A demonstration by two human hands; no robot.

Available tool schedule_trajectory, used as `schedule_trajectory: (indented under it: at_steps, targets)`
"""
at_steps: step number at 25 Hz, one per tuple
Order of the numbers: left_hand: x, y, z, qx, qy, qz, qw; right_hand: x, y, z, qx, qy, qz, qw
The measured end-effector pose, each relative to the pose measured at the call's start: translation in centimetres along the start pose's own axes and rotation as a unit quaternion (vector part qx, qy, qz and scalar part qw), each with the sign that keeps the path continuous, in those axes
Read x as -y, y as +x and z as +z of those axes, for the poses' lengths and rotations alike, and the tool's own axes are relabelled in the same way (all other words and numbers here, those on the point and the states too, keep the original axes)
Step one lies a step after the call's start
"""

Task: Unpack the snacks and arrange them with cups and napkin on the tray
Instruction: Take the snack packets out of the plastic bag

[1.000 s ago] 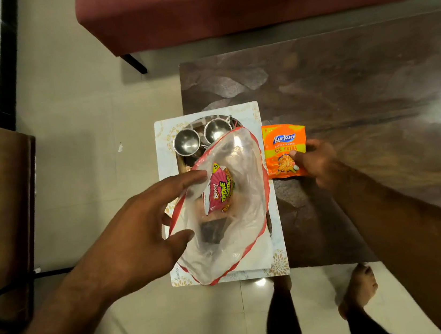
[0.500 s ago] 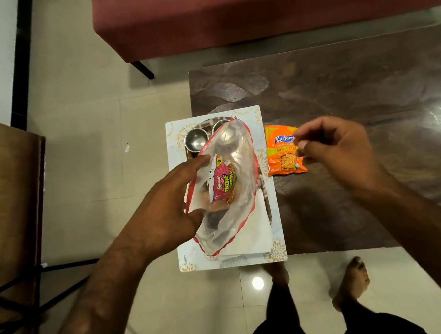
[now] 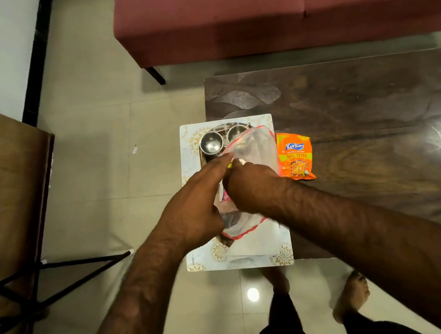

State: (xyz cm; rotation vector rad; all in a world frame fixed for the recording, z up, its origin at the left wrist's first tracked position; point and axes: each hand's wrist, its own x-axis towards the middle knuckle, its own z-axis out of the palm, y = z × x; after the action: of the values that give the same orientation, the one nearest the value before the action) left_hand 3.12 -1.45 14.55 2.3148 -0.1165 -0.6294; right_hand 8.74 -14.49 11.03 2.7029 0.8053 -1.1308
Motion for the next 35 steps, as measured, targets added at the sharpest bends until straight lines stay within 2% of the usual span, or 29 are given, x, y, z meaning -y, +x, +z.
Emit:
schedule_trajectory:
  at_steps: [3, 6, 8, 11, 14, 17, 21, 24, 26, 29, 31, 32, 33, 35]
  targets:
    - [0.0, -0.1, 0.2, -0.020, -0.006, -0.001, 1.000, -0.7, 3.4, 1.1, 0.039, 0.143, 0.070, 0.986]
    - [0.1, -0.2, 0.5, -0.019, 0.008, 0.014, 1.000, -1.6, 5.6, 3.4, -0.007, 0.337, 0.125, 0.933]
    - [0.2, -0.4, 0.4, -0.014, 0.008, 0.023, 1.000, -2.1, 7.1, 4.8, -0.056, 0.391, 0.132, 0.909]
    - [0.5, -0.6, 0.2, -0.015, 0.004, 0.026, 1.000, -2.4, 8.7, 6.3, -0.071, 0.381, 0.105, 0.916]
    - [0.8, -1.0, 0.1, -0.015, -0.015, 0.027, 0.999, -2.0, 9.5, 7.0, -0.011, 0.295, 0.099, 0.950]
    - [1.0, -1.2, 0.2, -0.011, -0.017, 0.023, 1.000, -1.0, 9.4, 6.8, 0.052, 0.245, 0.066, 0.966]
    - [1.8, -1.2, 0.5, -0.020, 0.053, 0.007, 0.998, 0.6, 6.5, 5.7, -0.061, 0.139, -0.009, 0.988]
    - [1.5, -1.2, 0.4, -0.025, 0.091, -0.001, 0.996, 1.0, 4.0, 3.9, -0.126, 0.081, -0.006, 0.989]
    - [1.3, -1.1, 0.1, -0.029, 0.091, -0.003, 0.995, 0.4, 2.2, 2.9, -0.159, 0.077, -0.018, 0.984]
    - [1.3, -1.1, -0.5, -0.038, 0.048, 0.007, 0.998, -1.2, -0.6, 2.2, -0.194, 0.132, -0.060, 0.970]
    - [1.4, -1.0, -0.8, -0.040, 0.027, 0.014, 0.999, -2.4, -2.4, 2.0, -0.216, 0.218, -0.079, 0.948]
    - [1.6, -1.0, -0.9, -0.033, 0.022, 0.014, 0.999, -3.2, -3.2, 1.8, -0.221, 0.298, -0.085, 0.925]
    - [1.7, -0.9, -0.9, -0.025, 0.019, 0.015, 0.999, -4.1, -3.9, 1.5, -0.216, 0.401, -0.094, 0.885]
    - [1.9, -0.8, -0.9, -0.016, 0.012, 0.010, 1.000, -6.3, -5.2, 1.3, -0.186, 0.598, -0.137, 0.767]
